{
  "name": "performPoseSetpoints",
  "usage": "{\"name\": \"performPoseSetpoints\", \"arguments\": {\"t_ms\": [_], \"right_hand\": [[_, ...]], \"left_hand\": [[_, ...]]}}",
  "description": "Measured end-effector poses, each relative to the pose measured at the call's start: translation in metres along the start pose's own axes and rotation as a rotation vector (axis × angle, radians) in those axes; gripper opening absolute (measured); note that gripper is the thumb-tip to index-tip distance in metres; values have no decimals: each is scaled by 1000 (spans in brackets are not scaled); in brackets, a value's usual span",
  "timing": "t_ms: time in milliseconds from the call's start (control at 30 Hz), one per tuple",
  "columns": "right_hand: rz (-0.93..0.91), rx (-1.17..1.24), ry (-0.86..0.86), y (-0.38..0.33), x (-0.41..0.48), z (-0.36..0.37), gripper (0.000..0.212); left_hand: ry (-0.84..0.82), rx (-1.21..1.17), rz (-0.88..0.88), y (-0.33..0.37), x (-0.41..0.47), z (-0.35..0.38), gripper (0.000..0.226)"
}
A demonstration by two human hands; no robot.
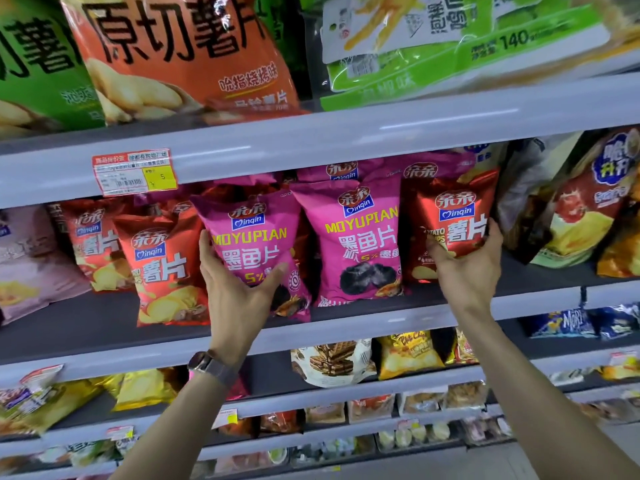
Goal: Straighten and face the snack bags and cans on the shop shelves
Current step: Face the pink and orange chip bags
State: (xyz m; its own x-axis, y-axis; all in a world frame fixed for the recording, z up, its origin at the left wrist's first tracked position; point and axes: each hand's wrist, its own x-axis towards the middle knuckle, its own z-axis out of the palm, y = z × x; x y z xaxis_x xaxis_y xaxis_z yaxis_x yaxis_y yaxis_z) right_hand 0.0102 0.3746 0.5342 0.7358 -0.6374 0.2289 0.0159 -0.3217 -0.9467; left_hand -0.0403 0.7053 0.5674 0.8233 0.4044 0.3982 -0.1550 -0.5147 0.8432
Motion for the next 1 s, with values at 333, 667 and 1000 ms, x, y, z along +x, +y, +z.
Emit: {"name": "performPoseSetpoints", "arguments": {"t_ms": [333,667,1000], "right_hand": [[-113,163,184,-24,-47,-49,102],[-158,212,162,-61,-135,-58,96],[-136,185,59,-83,-178,-15,96]], "left_hand": [[-19,-127,-33,-5,11,-9,105],[18,-369,-40,-7,4,-23,108],[45,-614,-2,24,0,-51,105]]}}
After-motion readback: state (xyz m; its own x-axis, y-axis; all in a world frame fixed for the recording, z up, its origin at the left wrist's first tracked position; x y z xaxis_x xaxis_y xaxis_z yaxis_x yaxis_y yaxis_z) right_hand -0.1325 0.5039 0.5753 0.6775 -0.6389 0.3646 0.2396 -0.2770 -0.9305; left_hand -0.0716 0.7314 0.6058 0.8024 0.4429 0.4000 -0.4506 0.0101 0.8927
